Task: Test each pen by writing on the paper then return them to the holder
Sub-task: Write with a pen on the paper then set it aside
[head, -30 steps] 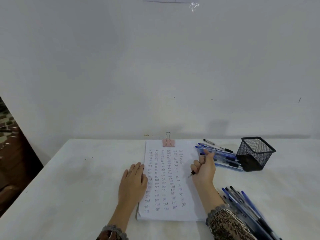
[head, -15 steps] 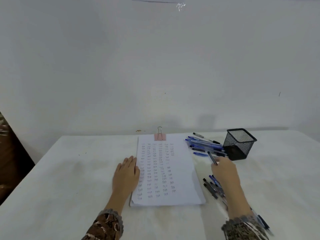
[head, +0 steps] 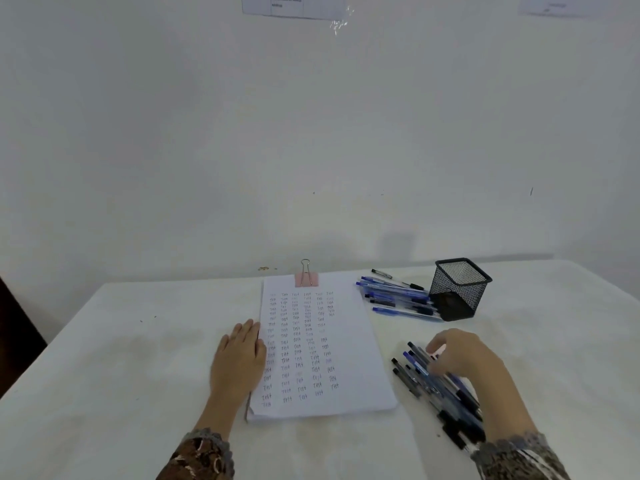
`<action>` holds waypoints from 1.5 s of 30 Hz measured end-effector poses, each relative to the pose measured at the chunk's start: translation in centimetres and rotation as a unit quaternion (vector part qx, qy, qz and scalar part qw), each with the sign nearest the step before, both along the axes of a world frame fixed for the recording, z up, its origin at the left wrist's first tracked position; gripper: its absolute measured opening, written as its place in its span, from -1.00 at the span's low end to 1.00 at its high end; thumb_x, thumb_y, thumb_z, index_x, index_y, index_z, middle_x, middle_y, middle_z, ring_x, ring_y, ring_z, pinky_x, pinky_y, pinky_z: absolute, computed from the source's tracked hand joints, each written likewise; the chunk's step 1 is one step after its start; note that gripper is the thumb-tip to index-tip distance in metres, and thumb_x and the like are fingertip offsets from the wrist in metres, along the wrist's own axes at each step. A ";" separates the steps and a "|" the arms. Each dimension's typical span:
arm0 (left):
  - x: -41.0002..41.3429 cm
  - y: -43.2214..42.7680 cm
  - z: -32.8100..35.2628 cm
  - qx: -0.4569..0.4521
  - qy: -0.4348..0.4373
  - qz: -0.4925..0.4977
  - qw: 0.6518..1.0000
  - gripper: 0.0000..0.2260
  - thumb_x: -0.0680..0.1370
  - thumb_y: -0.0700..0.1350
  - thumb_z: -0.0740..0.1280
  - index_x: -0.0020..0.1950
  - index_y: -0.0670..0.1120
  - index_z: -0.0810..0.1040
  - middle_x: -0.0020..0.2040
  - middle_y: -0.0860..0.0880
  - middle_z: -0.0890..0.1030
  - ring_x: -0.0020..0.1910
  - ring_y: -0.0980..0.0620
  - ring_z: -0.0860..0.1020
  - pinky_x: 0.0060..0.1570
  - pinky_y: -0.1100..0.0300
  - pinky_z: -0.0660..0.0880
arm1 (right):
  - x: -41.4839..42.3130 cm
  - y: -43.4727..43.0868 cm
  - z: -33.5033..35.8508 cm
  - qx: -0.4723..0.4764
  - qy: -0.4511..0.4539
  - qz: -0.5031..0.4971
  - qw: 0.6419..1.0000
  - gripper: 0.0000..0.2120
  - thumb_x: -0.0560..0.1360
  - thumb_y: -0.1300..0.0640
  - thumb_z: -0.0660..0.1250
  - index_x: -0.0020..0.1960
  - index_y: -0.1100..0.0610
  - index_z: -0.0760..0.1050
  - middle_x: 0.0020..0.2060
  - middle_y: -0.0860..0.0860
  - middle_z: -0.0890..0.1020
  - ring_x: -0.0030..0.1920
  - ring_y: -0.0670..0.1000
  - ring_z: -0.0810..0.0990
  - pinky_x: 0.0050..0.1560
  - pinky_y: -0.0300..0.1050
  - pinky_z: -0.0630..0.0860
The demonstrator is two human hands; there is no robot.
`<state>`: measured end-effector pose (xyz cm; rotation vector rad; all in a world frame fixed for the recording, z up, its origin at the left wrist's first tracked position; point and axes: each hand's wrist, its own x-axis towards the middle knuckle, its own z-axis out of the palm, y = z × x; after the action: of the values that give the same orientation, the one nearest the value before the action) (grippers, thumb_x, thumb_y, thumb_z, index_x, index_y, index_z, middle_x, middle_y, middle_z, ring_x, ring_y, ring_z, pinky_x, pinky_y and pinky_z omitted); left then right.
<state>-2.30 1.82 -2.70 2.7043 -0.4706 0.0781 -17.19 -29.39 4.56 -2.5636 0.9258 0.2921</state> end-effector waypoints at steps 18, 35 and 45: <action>0.4 0.1 -0.6 0.020 -0.022 0.000 1.000 -0.53 0.60 0.00 -0.14 0.51 -0.07 0.10 0.52 0.02 0.12 0.50 0.07 0.05 0.47 0.14 -0.03 | 8.8 -1.4 -0.6 0.038 -0.190 0.156 0.969 -0.93 0.61 0.18 0.12 0.02 0.09 0.37 -0.12 0.06 0.51 -0.16 0.02 0.47 -0.22 -0.21 0.38; 0.4 0.1 -0.9 0.000 -0.025 0.020 0.999 -0.16 0.29 0.17 -0.45 0.51 -0.02 0.07 0.52 0.07 0.09 0.51 0.12 0.01 0.43 0.23 -0.16 | 13.3 7.4 -3.0 0.760 -0.537 -0.201 0.305 -0.66 0.28 -0.21 0.28 -0.34 0.08 0.51 -0.60 -0.06 0.19 -0.60 -0.06 0.15 -0.53 -0.26 0.10; 0.8 0.1 -0.9 0.000 -0.025 0.020 0.999 -0.15 0.28 0.17 -0.45 0.51 -0.01 0.08 0.52 0.09 0.07 0.51 0.14 -0.02 0.39 0.27 -0.21 | 15.6 6.9 -4.2 0.701 -0.446 -0.185 0.524 -0.44 0.57 -0.20 -0.02 -0.09 0.23 0.52 -0.39 0.09 0.66 -0.42 -0.02 0.64 -0.36 -0.26 0.60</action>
<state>-1.46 1.89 -3.62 2.7176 -0.4300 0.1559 -1.56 -22.46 0.36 -0.6714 0.3736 -0.3274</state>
